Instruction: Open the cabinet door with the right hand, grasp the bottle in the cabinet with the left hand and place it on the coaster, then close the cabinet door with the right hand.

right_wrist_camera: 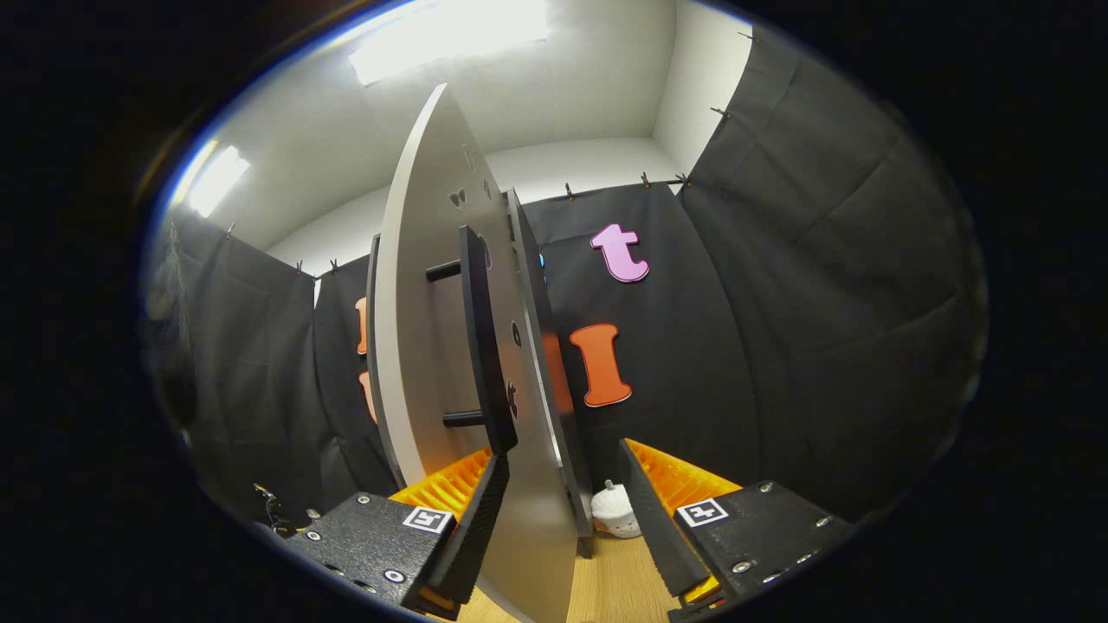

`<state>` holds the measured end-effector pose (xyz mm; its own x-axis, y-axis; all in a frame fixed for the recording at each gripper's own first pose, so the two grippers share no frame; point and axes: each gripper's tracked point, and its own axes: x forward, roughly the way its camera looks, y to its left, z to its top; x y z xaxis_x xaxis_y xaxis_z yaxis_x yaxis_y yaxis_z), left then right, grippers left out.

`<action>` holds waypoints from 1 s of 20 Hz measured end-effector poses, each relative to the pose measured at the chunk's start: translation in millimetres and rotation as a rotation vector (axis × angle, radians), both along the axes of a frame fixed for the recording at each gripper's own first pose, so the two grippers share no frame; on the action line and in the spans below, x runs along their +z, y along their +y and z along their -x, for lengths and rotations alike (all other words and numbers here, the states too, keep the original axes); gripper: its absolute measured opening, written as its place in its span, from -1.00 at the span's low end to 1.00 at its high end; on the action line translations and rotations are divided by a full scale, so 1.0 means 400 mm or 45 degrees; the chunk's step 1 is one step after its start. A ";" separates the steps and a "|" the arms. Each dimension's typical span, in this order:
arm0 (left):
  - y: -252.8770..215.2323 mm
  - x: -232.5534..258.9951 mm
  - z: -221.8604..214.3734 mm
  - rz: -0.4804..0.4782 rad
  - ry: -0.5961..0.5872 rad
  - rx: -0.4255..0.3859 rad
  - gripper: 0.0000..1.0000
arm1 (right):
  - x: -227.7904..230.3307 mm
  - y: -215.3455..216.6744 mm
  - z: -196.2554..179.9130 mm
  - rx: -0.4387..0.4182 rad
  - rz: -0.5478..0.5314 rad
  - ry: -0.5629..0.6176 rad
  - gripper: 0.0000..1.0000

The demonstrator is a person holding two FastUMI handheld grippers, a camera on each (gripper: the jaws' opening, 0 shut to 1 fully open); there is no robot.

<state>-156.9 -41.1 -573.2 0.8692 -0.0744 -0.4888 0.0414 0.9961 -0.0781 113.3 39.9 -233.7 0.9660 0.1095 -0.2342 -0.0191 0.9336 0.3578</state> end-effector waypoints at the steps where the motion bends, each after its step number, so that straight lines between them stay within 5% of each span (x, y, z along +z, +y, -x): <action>1: -0.007 -0.005 0.009 -0.011 0.005 -0.008 0.60 | -0.001 0.001 -0.001 0.000 -0.001 0.001 0.59; 20: 0.048 0.255 -0.049 -0.203 -0.246 0.032 0.89 | 0.030 -0.004 -0.003 0.048 0.017 -0.050 0.58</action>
